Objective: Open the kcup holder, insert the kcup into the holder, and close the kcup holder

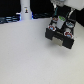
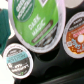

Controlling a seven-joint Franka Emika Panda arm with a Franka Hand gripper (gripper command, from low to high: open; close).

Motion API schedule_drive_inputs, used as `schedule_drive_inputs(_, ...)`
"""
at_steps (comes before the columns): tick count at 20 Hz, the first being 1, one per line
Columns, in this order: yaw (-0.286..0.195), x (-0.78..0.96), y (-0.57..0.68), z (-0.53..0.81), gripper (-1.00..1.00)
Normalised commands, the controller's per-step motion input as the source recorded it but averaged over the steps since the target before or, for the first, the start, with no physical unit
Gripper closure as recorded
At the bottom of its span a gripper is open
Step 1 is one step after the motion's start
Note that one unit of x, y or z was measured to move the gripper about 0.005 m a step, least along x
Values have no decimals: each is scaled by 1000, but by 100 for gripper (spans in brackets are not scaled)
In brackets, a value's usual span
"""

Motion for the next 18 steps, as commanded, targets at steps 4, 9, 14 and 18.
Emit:
schedule_drive_inputs(4,-7,59,21,-1,100)
schedule_drive_inputs(9,-1,-25,-4,5,-100)
schedule_drive_inputs(14,7,-28,8,8,-100)
schedule_drive_inputs(18,-50,-455,-59,38,-100)
